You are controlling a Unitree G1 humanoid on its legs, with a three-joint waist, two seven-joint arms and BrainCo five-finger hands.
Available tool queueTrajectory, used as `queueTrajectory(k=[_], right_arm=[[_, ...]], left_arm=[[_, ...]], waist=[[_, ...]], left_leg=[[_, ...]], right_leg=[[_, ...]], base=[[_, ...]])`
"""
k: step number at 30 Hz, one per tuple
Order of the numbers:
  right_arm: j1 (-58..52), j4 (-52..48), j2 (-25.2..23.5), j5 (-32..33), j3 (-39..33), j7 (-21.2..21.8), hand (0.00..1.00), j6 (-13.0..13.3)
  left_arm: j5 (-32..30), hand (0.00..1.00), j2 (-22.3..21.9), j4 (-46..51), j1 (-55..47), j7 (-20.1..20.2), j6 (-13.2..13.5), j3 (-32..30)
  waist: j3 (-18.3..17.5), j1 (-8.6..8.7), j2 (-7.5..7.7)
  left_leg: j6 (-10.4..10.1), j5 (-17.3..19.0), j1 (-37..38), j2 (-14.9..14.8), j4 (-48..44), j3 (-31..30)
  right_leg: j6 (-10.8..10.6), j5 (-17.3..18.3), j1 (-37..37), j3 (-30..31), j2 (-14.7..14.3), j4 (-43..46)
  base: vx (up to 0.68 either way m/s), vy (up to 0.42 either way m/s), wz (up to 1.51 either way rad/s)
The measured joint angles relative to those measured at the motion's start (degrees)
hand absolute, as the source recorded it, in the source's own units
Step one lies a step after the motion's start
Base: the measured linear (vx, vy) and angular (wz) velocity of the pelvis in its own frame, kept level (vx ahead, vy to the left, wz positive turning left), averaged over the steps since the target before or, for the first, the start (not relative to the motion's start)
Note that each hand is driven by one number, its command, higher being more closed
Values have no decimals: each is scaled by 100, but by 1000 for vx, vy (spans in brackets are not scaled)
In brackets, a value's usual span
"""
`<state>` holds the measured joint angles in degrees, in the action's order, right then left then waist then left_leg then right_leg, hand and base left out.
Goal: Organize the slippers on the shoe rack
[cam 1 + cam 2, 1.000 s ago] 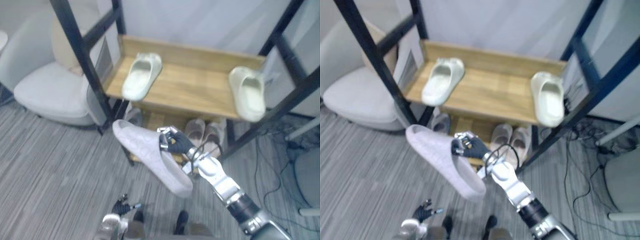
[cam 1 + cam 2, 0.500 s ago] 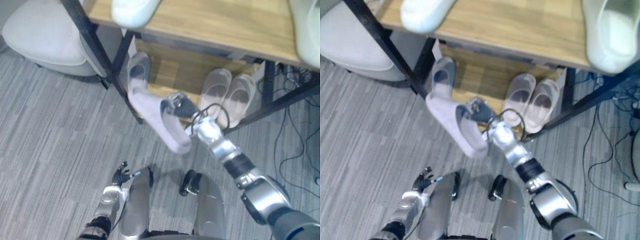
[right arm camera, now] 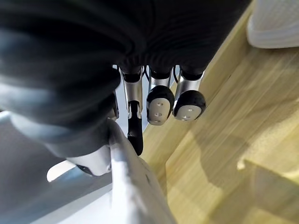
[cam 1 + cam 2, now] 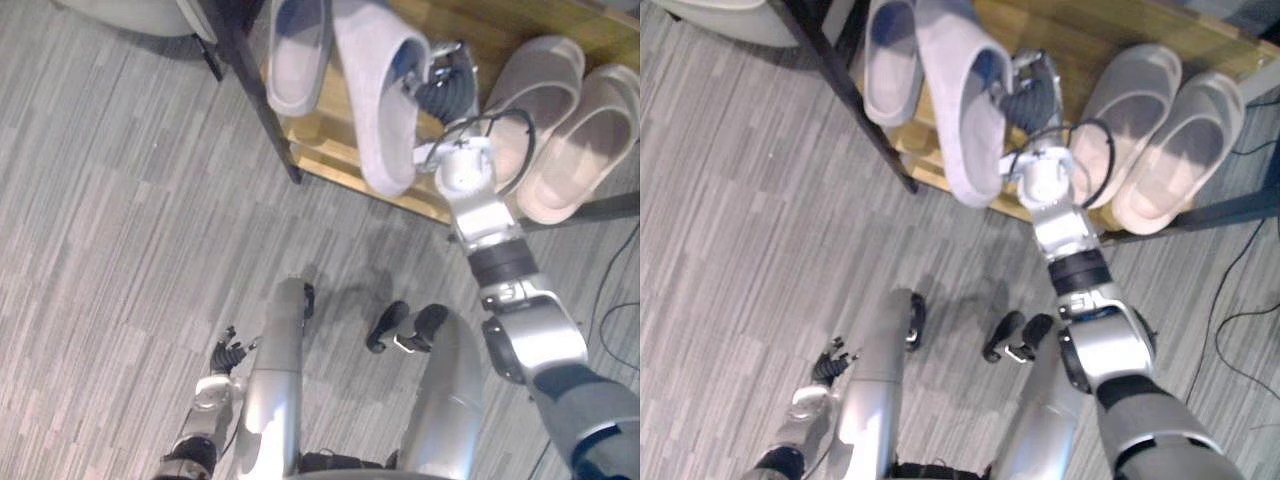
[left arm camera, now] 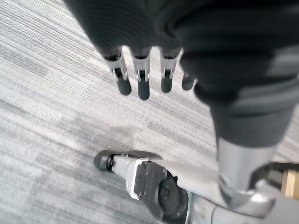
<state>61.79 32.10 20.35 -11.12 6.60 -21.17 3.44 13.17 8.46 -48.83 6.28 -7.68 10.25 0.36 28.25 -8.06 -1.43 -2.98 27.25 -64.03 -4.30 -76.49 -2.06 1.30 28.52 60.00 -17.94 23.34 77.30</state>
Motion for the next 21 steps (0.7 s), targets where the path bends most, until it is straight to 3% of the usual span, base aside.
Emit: queueTrajectory(k=[13,14,21], right_arm=[[764,1041,20,47,-844,-623,100,-455],[799,1100,27,52,-884,-667,0,-463],[932,1192,42,519,-885,-740,0,-509]], left_arm=[[240,0,-174,158,105,-270,36,1],[289,0,-201,158,126,-343,38,0],[494,0,-302,131,158,-333,32,-15]], waist=[[-91,-129,-32],[-106,-129,-36],[-283,-180,-60]], left_leg=[[-141,-88,-584,234,-75,-200],[-149,-96,-609,268,-73,-229],[-191,-146,-755,366,-32,-302]], right_leg=[[140,114,423,-183,268,256],[135,129,424,-209,294,263],[128,180,511,-279,379,287]], base=[[5,-12,14],[3,7,17],[13,-5,11]])
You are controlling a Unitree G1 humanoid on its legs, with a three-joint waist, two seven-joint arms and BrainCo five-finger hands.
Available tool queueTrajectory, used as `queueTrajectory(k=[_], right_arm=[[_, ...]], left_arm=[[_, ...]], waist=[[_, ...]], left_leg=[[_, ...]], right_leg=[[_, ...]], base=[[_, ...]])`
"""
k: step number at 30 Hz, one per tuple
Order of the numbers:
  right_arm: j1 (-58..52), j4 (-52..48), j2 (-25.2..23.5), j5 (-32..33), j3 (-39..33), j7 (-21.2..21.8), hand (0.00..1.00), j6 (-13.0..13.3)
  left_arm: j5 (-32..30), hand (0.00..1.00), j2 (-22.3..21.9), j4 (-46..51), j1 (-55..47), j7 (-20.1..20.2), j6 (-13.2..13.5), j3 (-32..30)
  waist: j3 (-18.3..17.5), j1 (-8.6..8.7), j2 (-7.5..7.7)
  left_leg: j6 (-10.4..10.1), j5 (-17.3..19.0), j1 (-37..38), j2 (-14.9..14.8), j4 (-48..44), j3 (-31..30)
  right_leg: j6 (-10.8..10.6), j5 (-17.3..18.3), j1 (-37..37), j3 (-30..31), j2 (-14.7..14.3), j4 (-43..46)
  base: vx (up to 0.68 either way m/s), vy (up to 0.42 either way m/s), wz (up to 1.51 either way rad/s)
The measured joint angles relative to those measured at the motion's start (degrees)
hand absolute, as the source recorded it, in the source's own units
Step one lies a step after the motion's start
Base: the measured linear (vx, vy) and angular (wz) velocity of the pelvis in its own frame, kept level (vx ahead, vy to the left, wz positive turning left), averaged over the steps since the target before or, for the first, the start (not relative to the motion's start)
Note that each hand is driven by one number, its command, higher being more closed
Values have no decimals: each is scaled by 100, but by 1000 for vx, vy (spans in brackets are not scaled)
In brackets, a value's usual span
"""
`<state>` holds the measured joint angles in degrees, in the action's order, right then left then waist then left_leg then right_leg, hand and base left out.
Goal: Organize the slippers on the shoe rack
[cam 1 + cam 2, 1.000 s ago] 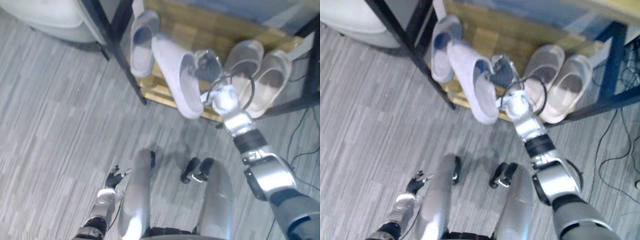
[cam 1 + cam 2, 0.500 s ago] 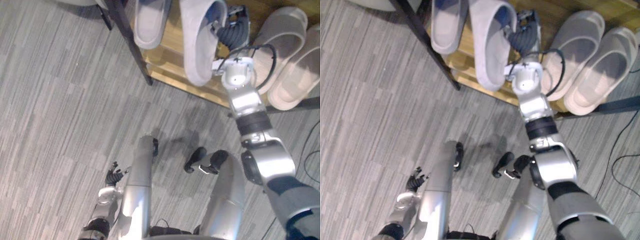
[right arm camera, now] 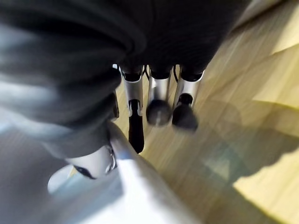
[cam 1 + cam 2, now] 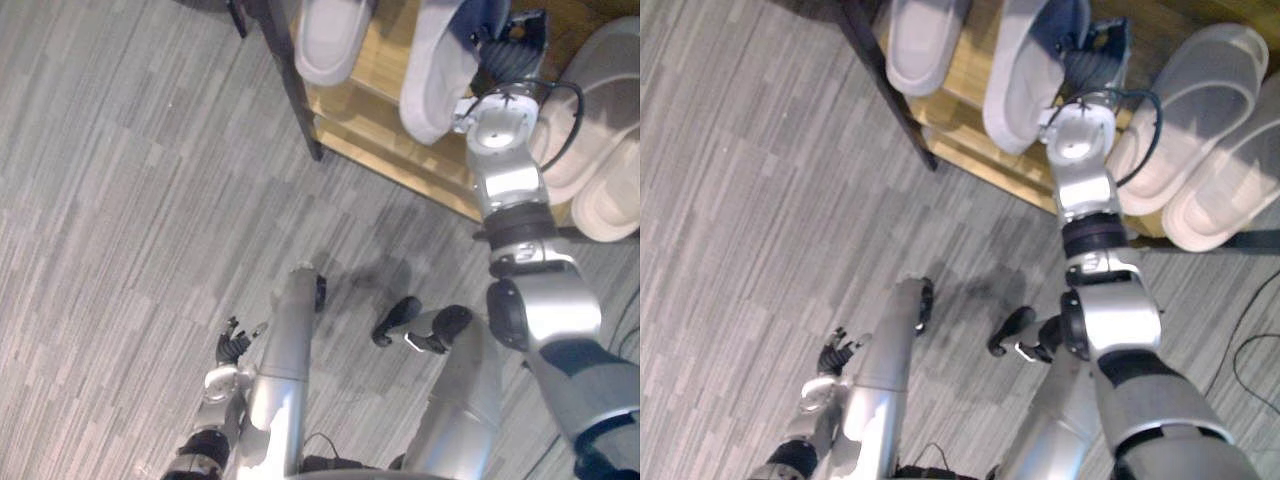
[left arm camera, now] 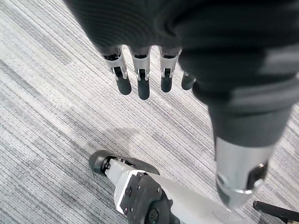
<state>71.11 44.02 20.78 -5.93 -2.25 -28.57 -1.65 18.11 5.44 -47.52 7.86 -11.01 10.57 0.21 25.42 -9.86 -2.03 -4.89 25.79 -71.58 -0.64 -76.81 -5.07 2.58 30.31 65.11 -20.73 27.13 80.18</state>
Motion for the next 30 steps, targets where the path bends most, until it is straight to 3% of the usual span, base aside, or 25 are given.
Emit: queueTrajectory(k=[6,14,23,30], right_arm=[[34,-21,-147,595,-204,-83,0,96],[-27,-85,-580,885,-380,-91,0,236],[-918,-1003,-1007,1108,-476,-55,0,400],[-1859,-1552,-1774,1519,-608,64,0,588]], left_arm=[[4,0,-29,-85,40,6,-12,-75],[11,0,-95,-419,158,-5,-74,-324],[0,0,-104,-706,218,-127,-212,-632],[-6,0,-189,-620,201,11,-208,-1005]], waist=[[-24,-1,-6],[-152,6,7],[-205,82,100],[-231,88,140]], left_leg=[[-19,-36,83,-2,83,-10],[-56,-75,266,-88,277,0],[-57,-75,587,-176,443,50],[-60,-75,931,-269,644,112]], right_leg=[[3,-2,-80,-22,-13,-62],[54,-66,-236,-72,-133,-268],[33,-103,-515,-73,-236,-459],[-31,-138,-805,-68,-355,-691]], base=[[5,-2,1],[4,1,-5],[2,8,-4],[-1,13,-8]])
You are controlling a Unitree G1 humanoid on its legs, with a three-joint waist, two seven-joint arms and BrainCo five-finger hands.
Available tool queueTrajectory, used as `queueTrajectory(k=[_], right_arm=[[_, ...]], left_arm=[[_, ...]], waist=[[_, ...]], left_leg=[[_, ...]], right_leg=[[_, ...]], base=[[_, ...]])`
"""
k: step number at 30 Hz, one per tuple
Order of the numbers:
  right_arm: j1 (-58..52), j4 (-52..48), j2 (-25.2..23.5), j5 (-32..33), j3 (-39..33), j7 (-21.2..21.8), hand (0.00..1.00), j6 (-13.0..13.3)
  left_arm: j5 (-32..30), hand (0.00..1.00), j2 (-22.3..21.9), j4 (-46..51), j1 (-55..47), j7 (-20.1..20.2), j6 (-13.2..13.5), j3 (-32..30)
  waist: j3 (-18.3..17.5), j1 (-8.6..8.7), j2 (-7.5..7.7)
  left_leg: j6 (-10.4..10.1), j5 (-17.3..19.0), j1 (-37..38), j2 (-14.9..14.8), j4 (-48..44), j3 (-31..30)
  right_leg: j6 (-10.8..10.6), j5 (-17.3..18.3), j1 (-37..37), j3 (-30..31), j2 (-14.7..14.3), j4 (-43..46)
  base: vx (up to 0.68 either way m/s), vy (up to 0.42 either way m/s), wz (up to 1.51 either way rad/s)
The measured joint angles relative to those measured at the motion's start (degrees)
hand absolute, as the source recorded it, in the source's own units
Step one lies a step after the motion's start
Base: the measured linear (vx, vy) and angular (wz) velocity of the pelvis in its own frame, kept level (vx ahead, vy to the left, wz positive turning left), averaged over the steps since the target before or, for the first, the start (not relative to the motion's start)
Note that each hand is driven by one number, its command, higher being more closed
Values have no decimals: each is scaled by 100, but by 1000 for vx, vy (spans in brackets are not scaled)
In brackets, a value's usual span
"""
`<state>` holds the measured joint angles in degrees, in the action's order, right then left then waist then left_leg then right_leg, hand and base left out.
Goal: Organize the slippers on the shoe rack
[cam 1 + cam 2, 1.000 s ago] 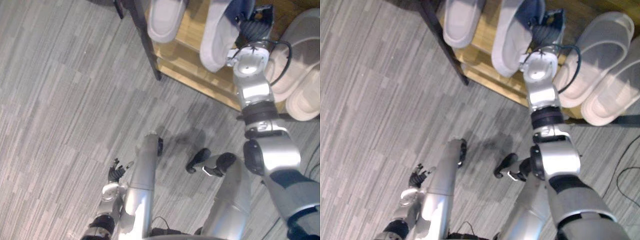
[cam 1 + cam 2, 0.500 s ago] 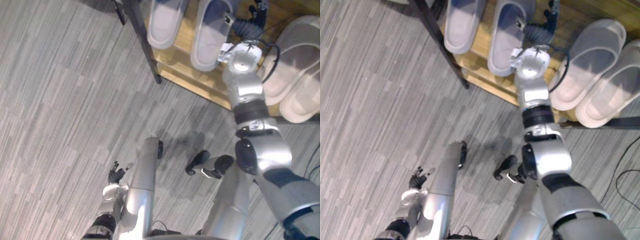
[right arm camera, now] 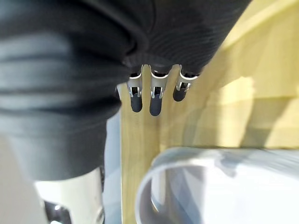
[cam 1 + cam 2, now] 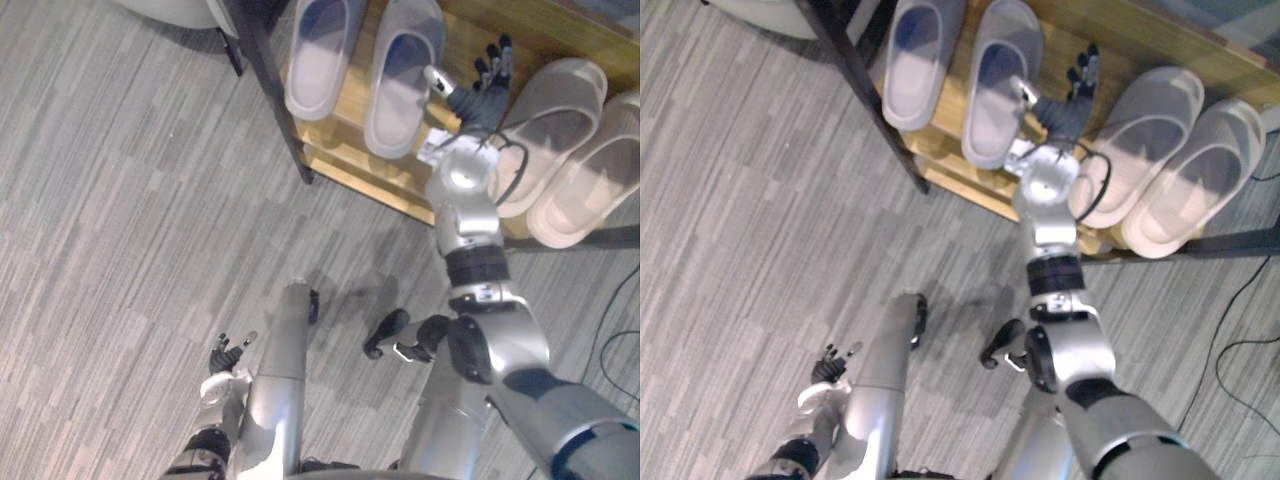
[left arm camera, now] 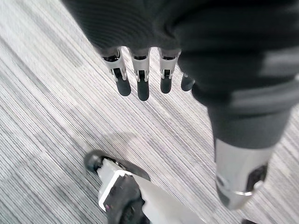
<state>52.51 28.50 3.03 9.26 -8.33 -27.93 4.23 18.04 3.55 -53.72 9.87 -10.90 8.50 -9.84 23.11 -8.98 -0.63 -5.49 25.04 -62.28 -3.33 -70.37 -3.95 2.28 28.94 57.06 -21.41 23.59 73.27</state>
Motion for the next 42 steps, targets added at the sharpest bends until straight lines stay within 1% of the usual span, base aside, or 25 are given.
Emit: queueTrajectory(k=[5,6,11,14,16,18,22,23,26,29,35,42], right_arm=[[-204,-56,-296,96,-44,81,0,134],[-206,-56,-314,177,-50,94,0,179],[-210,-56,-323,328,-51,212,0,224],[-218,-56,-309,451,-56,274,0,257],[-216,-54,-309,561,-55,317,0,301],[-205,-50,-326,687,-50,321,0,305],[-117,-43,-311,732,-52,322,0,312],[-56,-39,-297,857,-56,318,0,313],[103,1,-313,948,-56,309,0,317],[338,95,-310,1106,-59,294,0,378],[459,238,-294,1159,-125,203,0,453],[655,491,-293,1212,-216,201,0,484]], left_arm=[[-8,0,-39,20,3,8,1,-128],[-9,0,-53,20,3,8,1,-162],[-16,0,-90,19,4,6,7,-229],[-59,0,-99,21,7,14,6,-225],[-66,0,-109,21,8,88,0,-228],[-85,0,-114,21,8,110,1,-227],[-115,0,-117,30,12,117,-11,-223],[-115,0,-117,30,15,116,-19,-223],[-148,0,-126,28,28,115,-7,-218],[-217,0,-147,25,61,112,-9,-218],[-221,0,-153,30,75,111,-9,-217],[-224,0,-152,24,79,109,-8,-217]], waist=[[-1,16,0],[-1,17,0],[0,11,1],[0,9,3],[1,0,4],[0,-9,5],[0,-12,4],[0,-16,4],[0,-18,4],[0,-52,4],[0,-66,4],[0,-71,4]], left_leg=[[1,1,32,-13,26,-17],[0,1,33,-6,27,-25],[-1,0,33,27,42,-61],[-18,-11,26,92,71,-114],[-23,-40,10,137,125,-136],[-24,-41,-4,153,131,-155],[-33,-57,-75,214,137,-222],[-34,-61,-88,236,137,-243],[-33,-76,-82,294,141,-297],[-31,-130,-92,384,195,-317],[-55,-195,-202,452,220,-423],[-79,-243,-211,441,253,-431]], right_leg=[[-12,-14,-50,-9,-46,-54],[21,-31,-59,-15,-45,-53],[3,-20,-97,-60,-24,-57],[-62,17,-136,-116,27,-62],[-63,18,-148,-159,64,-88],[-54,14,-151,-180,75,-90],[-55,16,-151,-267,139,-92],[-58,18,-156,-282,150,-94],[-95,40,-221,-343,197,-91],[-125,57,-234,-365,267,-89],[-129,62,-236,-501,325,-90],[-114,54,-215,-509,321,-88]], base=[[5,11,-1],[14,8,4],[10,4,5],[7,5,14],[15,2,12],[27,1,9],[34,8,11],[27,15,9],[17,12,13],[5,9,16],[5,11,11],[1,2,1]])
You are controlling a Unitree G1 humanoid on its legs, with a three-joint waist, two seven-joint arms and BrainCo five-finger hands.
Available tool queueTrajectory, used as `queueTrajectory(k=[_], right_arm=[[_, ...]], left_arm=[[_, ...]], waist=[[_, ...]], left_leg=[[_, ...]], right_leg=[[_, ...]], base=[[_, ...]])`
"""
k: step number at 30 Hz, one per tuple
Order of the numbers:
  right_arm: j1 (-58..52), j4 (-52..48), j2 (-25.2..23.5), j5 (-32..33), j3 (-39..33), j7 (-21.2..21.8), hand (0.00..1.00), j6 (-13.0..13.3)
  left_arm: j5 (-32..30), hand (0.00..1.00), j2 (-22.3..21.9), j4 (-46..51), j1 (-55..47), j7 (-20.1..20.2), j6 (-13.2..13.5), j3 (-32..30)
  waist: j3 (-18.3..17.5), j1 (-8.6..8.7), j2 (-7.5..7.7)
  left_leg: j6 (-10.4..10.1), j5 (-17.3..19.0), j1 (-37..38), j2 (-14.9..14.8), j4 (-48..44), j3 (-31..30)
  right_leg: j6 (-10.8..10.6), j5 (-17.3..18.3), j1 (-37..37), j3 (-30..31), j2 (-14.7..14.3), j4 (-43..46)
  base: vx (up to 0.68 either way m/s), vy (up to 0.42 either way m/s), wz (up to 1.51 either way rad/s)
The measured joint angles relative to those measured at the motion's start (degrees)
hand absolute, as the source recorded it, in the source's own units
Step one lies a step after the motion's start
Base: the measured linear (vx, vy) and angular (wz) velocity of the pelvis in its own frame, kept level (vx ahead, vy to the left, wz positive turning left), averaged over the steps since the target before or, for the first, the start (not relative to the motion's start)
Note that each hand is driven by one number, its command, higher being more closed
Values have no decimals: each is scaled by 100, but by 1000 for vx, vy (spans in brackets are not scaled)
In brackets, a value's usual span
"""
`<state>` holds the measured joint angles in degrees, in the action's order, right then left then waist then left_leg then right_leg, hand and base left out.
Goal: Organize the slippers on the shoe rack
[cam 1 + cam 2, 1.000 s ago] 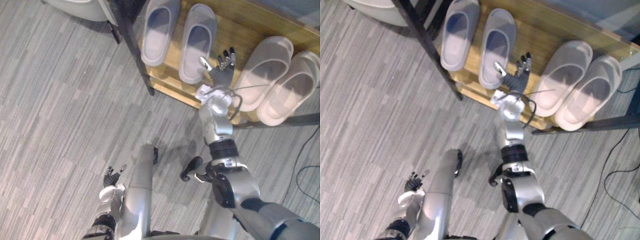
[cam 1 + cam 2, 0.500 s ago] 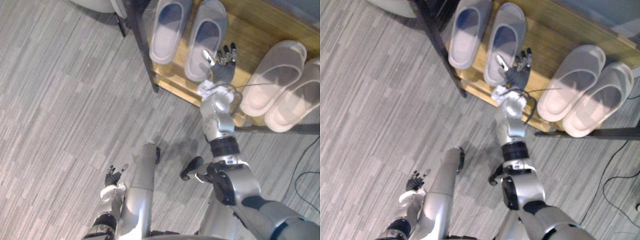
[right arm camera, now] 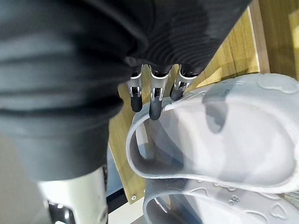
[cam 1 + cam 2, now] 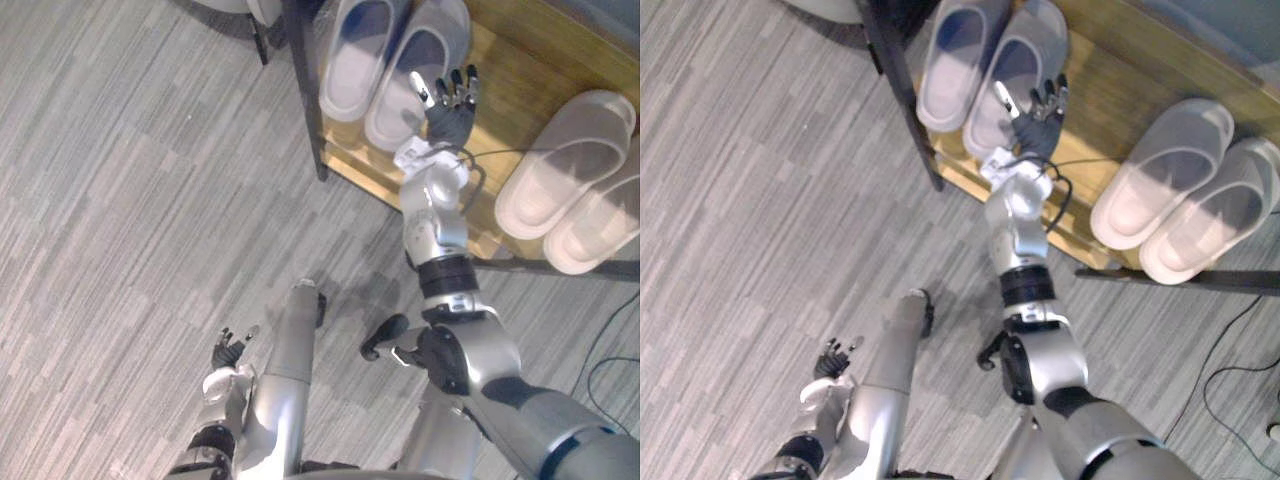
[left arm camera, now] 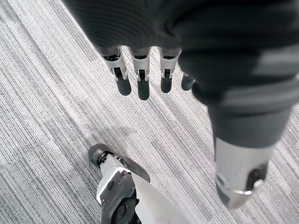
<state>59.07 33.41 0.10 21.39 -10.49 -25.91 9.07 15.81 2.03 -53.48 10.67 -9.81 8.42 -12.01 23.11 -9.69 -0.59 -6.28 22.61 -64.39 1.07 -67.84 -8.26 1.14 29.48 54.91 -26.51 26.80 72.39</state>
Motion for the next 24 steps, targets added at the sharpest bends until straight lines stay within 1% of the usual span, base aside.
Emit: queueTrajectory(k=[2,8,11,13,15,16,17,18,19,20,21,22,23,24], right_arm=[[100,161,24,-1,0,4,0,7],[124,200,67,-9,2,56,0,-17],[80,201,69,-17,22,119,0,-95],[-30,155,108,-16,77,132,0,-112],[-447,-127,217,-27,423,244,0,-124],[-706,-337,223,-74,643,311,0,-128],[-806,-418,224,-109,712,350,0,-128],[-1179,-806,221,-130,1021,468,0,-133],[-1255,-881,219,-136,1093,497,0,-130],[-1462,-1045,217,-166,1270,568,0,-132],[-1819,-1296,212,-285,1535,656,0,-135],[-2301,-1634,215,-417,1794,799,0,-138],[-2406,-1686,215,-455,1824,827,0,-138],[-2951,-1961,214,-641,2037,959,0,-139]], left_arm=[[0,0,2,-3,1,0,2,0],[39,0,-4,-66,180,-4,-19,1],[229,0,-49,-27,235,4,12,-17],[240,0,-79,-29,232,-4,25,-92],[239,0,-94,-55,221,5,40,-235],[238,0,-93,-60,191,9,45,-278],[238,0,-89,-61,188,5,49,-299],[233,0,-68,-58,186,15,70,-306],[232,0,-68,-58,184,16,73,-304],[226,0,-69,-58,170,37,77,-269],[211,0,-86,-60,145,130,77,-206],[165,0,-34,-56,89,168,76,-158],[165,0,-27,-56,74,174,76,-155],[130,0,-8,-51,-25,237,78,-136]], waist=[[0,-1,0],[0,-4,0],[-1,11,1],[-1,23,5],[-18,60,39],[-18,92,44],[-27,123,63],[-48,167,107],[-52,178,115],[-56,228,125],[-80,307,180],[-129,366,269],[-143,369,293],[-218,418,413]], left_leg=[[-4,-2,5,-21,1,4],[-11,-28,44,-77,61,28],[-18,-33,181,-198,136,64],[-19,-35,297,-236,197,77],[-12,-74,620,-299,420,140],[-13,-122,864,-351,619,172],[-8,-155,959,-367,723,198],[6,-252,1291,-443,1064,306],[4,-269,1368,-462,1132,325],[18,-326,1594,-508,1334,373],[25,-402,1937,-567,1635,466],[37,-489,2335,-624,1995,575],[45,-504,2405,-639,2063,606],[56,-613,2851,-674,2464,715]], right_leg=[[15,-8,1,-1,-15,-3],[94,-56,-5,11,-87,-86],[162,-126,-101,14,-197,-217],[158,-150,-204,9,-240,-294],[128,-221,-468,22,-319,-517],[116,-308,-669,17,-405,-727],[114,-341,-745,11,-427,-824],[152,-487,-1008,11,-519,-1155],[153,-523,-1067,12,-551,-1233],[148,-612,-1267,4,-621,-1449],[121,-739,-1552,10,-709,-1764],[91,-870,-1901,11,-815,-2121],[87,-895,-1957,13,-831,-2190],[47,-1019,-2321,13,-913,-2565]], base=[[2,8,-4],[8,10,-6],[16,4,-17],[14,1,-13],[39,-15,-17],[48,-21,-17],[52,-33,-25],[38,-24,-20],[53,-28,-25],[44,-19,-23],[79,-23,-30],[55,-15,-25],[93,-8,-24],[101,-3,-17]])
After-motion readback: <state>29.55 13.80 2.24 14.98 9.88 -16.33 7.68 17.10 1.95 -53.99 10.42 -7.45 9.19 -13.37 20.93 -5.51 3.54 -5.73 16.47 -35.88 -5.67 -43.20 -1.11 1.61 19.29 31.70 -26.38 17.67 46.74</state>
